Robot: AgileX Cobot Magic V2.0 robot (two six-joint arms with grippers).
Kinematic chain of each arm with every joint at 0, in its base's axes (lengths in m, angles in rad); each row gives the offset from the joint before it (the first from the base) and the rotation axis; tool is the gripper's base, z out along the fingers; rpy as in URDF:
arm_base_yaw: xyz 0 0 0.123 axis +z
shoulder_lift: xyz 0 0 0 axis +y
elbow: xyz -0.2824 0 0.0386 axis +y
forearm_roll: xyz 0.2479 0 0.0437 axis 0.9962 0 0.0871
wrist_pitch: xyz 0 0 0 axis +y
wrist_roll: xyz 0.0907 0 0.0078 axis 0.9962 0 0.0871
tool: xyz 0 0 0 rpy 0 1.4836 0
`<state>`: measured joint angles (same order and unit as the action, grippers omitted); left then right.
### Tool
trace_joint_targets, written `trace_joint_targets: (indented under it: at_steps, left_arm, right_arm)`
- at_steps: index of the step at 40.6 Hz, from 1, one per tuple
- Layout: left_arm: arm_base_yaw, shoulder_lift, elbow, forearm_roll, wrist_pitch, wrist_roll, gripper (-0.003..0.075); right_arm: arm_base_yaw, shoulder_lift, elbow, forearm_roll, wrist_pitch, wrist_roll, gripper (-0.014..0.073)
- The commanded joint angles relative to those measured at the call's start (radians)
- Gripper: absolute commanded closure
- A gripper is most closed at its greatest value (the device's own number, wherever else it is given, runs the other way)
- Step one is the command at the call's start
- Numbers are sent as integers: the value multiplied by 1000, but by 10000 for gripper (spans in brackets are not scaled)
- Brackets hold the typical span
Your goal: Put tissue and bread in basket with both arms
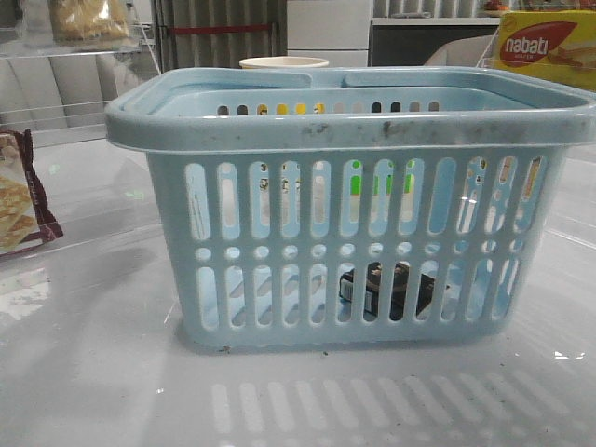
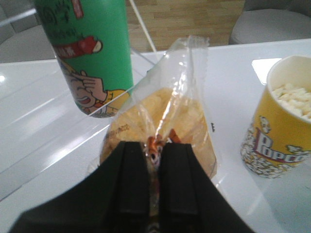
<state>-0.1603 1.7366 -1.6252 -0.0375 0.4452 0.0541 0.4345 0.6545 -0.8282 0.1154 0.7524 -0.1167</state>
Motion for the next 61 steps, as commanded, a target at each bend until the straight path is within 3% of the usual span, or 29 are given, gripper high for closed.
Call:
trace_joint_targets:
  at_steps: [1, 9, 21, 34, 38, 44, 47, 61]
  left_arm:
    - [-30, -136, -41, -17, 15, 5, 629]
    - [-143, -247, -41, -17, 156, 83, 629]
    - [-420, -236, -41, -17, 336, 188, 629]
    - [-577, -103, -41, -17, 355, 188, 624]
    - [-583, -64, -41, -17, 341, 188, 547]
    - [-583, -46, -41, -17, 345, 184, 311]
    - [-583, -55, -41, -17, 352, 184, 249]
    - [-583, -255, -16, -71, 443, 182, 244]
  right_arm:
    - [0, 0, -26, 6, -70, -6, 33]
    - [0, 0, -26, 6, -70, -6, 33]
    - [0, 0, -26, 6, -70, -6, 33]
    - [0, 0, -26, 6, -70, -6, 33]
    - [0, 0, -26, 6, -70, -6, 33]
    - [0, 0, -26, 6, -70, -6, 33]
    - [0, 0, -26, 6, -70, -6, 33]
    - [0, 0, -26, 6, -70, -6, 33]
